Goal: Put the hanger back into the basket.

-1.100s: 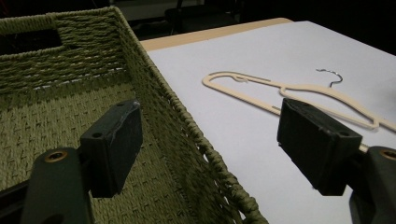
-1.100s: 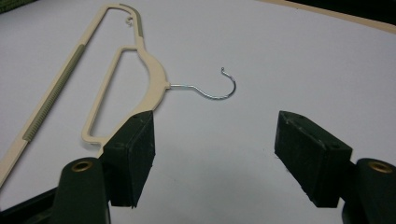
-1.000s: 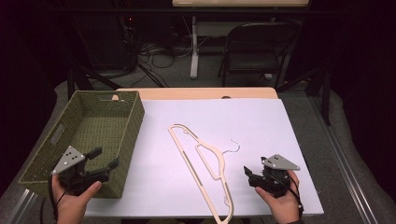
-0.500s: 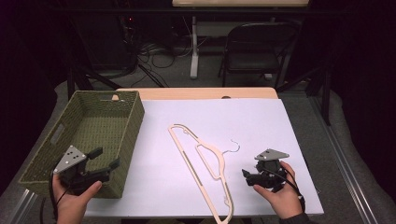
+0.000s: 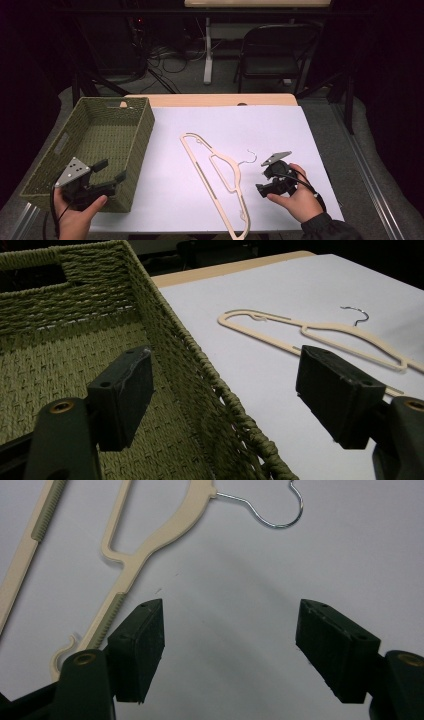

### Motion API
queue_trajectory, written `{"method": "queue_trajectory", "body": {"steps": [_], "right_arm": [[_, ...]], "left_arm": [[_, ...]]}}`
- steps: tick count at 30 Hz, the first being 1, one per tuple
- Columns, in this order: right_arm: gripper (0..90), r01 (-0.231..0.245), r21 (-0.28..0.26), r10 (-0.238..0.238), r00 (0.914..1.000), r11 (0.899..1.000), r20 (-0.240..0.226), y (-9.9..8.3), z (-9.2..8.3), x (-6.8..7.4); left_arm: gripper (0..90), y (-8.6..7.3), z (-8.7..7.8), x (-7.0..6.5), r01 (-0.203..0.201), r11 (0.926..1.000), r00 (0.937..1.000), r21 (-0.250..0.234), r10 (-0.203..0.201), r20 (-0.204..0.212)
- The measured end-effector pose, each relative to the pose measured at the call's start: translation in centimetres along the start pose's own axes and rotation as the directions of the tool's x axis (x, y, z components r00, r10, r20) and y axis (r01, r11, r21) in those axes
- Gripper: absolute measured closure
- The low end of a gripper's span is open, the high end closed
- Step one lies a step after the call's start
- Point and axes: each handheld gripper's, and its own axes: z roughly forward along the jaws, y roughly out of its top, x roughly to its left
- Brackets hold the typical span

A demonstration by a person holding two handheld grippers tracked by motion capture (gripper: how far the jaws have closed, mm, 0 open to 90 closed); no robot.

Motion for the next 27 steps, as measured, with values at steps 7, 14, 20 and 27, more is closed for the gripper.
{"method": "queue_trajectory", "body": {"steps": [7,14,20,27], "right_arm": [[27.9,0.093,0.142,-0.085,0.9944,0.986,-0.063,1.7,0.3,0.1],[29.8,0.174,0.2,-0.159,0.9833,0.964,-0.088,3.1,0.7,0.7],[31.3,0.254,0.244,-0.236,0.9665,0.936,-0.1,4.9,0.7,1.4],[32.1,0.309,0.289,-0.281,0.95,0.906,-0.137,6.6,1.1,2.1]], "left_arm": [[23.4,0.0,0.0,0.0,-0.004,1.0,1.0,0.005,0.004,0.0],[23.4,-0.1,0.1,0.0,-0.003,1.0,1.0,0.008,0.003,0.003],[23.4,0.0,0.1,-0.1,-0.004,1.0,1.0,0.006,0.004,0.005],[23.5,0.0,0.1,-0.1,-0.005,0.9999,1.0,0.009,0.005,0.008]]}}
